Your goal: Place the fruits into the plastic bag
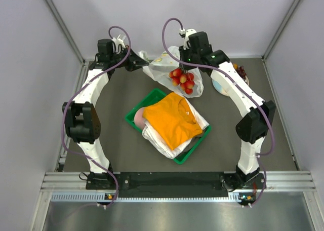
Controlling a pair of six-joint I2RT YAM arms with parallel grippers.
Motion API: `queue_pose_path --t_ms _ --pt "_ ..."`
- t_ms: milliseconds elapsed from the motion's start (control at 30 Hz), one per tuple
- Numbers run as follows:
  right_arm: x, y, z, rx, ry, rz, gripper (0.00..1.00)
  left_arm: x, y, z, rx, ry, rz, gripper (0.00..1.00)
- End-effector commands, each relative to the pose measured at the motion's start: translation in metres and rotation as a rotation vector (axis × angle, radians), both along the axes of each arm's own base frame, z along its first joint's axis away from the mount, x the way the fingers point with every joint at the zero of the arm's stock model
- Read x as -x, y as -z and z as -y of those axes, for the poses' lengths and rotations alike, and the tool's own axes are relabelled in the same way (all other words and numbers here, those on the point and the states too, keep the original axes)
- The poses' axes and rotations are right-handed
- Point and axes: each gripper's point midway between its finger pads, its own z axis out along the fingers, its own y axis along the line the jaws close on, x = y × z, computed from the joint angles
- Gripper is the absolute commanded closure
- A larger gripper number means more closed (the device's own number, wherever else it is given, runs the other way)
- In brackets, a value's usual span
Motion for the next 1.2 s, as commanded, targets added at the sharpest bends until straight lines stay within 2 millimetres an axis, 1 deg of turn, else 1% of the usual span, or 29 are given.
queue_pose_path --t_ms 0,133,167,200,233,267,300,333,400,500,533,567,600,700,800,867,967,1167 --pt "-0.015 0.002 0.03 0.102 0.169 0.045 1.0 0.012 -0.036 0.002 0.022 0.025 0.108 1.0" --pt "-0.019 0.014 0.033 0.116 0.186 0.04 1.0 0.013 -0.038 0.004 0.027 0.033 0.116 1.0" --pt "-0.021 0.014 0.033 0.116 0.192 0.044 1.0 0.013 -0.041 0.004 0.032 0.035 0.128 1.0" --pt "-0.023 0.019 0.032 0.124 0.195 0.037 1.0 0.013 -0.043 0.006 0.043 0.035 0.123 1.0" --pt "-0.024 0.021 0.032 0.127 0.196 0.035 1.0 0.013 -0.046 0.008 0.049 0.042 0.13 1.0" --pt "-0.028 0.02 0.035 0.135 0.218 0.042 1.0 0.014 -0.046 0.012 0.052 0.05 0.131 1.0" --pt "-0.03 0.027 0.037 0.155 0.229 0.029 1.0 0.015 -0.047 0.014 0.054 0.056 0.134 1.0" --pt "-0.032 0.029 0.038 0.164 0.239 0.029 1.0 0.016 -0.048 0.016 0.054 0.062 0.135 1.0" --pt "-0.039 0.025 0.041 0.173 0.262 0.054 1.0 0.017 -0.048 0.018 0.056 0.066 0.134 1.0" --pt "-0.049 0.028 0.043 0.198 0.287 0.082 1.0 0.02 -0.045 0.019 0.059 0.074 0.122 1.0" --pt "-0.053 0.032 0.042 0.204 0.291 0.08 1.0 0.019 -0.045 0.019 0.06 0.073 0.12 1.0" --pt "-0.056 0.028 0.042 0.197 0.297 0.088 1.0 0.02 -0.046 0.019 0.062 0.075 0.119 1.0" --pt "-0.058 0.028 0.04 0.191 0.296 0.089 1.0 0.021 -0.046 0.019 0.066 0.074 0.117 1.0" --pt "-0.063 0.035 0.036 0.183 0.308 0.09 1.0 0.02 -0.049 0.02 0.075 0.073 0.121 1.0" --pt "-0.071 0.038 0.04 0.188 0.348 0.113 1.0 0.021 -0.05 0.02 0.079 0.078 0.119 1.0" --pt "-0.078 0.033 0.041 0.186 0.367 0.147 1.0 0.022 -0.048 0.02 0.08 0.082 0.114 1.0" --pt "-0.086 0.02 0.043 0.177 0.395 0.196 1.0 0.023 -0.046 0.02 0.08 0.085 0.106 1.0" --pt "-0.101 -0.003 0.037 0.123 0.422 0.28 1.0 0.025 -0.044 0.021 0.085 0.094 0.098 1.0"
